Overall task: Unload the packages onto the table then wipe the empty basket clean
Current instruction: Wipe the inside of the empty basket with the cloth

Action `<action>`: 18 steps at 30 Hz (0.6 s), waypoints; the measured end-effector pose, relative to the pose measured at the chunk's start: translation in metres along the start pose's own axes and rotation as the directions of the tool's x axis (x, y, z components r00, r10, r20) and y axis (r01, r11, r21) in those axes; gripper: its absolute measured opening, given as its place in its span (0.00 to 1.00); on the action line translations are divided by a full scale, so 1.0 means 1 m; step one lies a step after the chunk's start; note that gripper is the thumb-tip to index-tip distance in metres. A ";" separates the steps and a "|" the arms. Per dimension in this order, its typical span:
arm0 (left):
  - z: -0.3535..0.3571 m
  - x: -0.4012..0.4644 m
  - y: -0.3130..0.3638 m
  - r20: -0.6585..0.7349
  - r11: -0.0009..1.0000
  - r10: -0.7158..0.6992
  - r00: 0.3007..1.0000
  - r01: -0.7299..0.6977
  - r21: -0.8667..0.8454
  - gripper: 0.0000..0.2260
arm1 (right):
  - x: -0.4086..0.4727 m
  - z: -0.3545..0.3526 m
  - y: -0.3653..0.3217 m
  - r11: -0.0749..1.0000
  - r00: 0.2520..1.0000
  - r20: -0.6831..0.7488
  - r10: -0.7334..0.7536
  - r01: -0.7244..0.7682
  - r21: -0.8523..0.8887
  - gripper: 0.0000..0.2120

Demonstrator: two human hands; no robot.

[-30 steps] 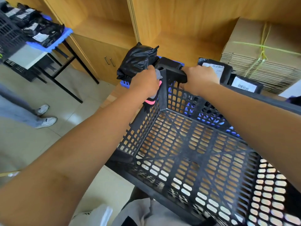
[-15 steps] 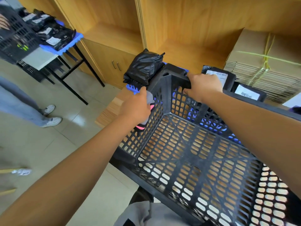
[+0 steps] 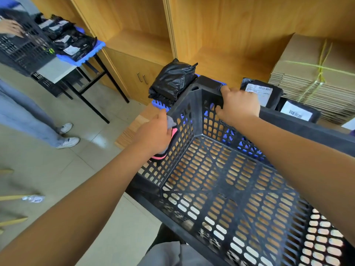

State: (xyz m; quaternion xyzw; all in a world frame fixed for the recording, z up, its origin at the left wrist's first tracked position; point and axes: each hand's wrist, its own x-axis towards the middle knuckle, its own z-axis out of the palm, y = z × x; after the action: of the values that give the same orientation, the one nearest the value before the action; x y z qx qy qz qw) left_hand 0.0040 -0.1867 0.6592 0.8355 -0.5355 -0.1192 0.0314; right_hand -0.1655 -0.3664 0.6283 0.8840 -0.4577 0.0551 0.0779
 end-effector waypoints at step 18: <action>-0.010 0.099 0.046 -0.005 0.996 -0.037 0.999 0.037 0.085 0.12 | -0.001 0.004 -0.001 0.998 0.999 0.015 0.038 -0.038 0.042 0.19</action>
State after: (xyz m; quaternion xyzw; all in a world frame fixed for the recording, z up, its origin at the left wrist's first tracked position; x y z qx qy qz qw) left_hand 0.0043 -0.2960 0.6606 0.8461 -0.5244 -0.0956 -0.0055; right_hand -0.1651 -0.3662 0.6242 0.8769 -0.4738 0.0599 0.0547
